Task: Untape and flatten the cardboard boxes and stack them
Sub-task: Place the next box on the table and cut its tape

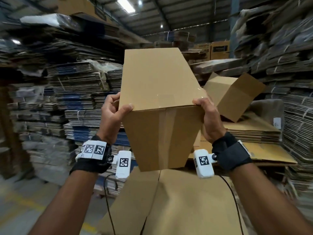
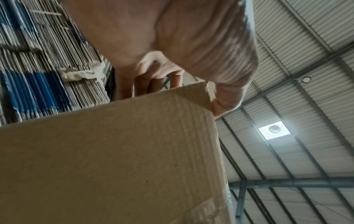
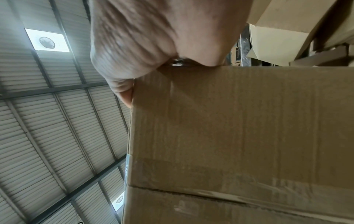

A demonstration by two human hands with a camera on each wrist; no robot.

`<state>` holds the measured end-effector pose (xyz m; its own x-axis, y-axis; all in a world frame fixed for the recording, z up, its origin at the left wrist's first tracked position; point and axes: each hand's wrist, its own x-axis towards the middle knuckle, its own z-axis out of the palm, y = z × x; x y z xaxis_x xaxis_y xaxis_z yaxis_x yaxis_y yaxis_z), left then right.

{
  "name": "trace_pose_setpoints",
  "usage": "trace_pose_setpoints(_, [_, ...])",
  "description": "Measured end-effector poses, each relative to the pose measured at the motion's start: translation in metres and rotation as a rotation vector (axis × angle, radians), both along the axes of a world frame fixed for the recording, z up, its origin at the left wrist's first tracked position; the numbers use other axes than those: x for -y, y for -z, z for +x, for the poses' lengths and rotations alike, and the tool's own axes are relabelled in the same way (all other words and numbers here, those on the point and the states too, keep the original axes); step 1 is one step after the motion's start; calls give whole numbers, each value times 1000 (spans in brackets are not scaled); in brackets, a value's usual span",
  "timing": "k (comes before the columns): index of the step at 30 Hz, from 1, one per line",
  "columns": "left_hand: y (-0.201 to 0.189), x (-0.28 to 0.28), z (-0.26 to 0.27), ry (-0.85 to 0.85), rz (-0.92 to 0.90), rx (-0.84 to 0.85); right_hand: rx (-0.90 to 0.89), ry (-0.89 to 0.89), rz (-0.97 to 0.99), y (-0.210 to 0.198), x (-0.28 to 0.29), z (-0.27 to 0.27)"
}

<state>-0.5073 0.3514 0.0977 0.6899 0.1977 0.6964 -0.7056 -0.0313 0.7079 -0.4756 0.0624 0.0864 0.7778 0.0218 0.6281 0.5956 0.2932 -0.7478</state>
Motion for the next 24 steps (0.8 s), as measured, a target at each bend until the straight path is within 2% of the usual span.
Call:
trace_pose_setpoints(3, [10,-20,-20,-45,-15,-26,-41,6,-14,10,-24,-3])
trace_pose_setpoints(7, [30,-36,-51,-132,-29,-77,-107,-111,-42,25,-41,-9])
trace_pose_setpoints(15, [108,-13,-95,-287,42,-258,-230,-252,-224,79,-10,-12])
trace_pose_setpoints(21, [174,33,-91,-417,211,-493,-407,-146,-349,149,22,-16])
trace_pose_setpoints(24, [173,53,-89,-527,234,-496,-399,-96,-369,162,30,-15])
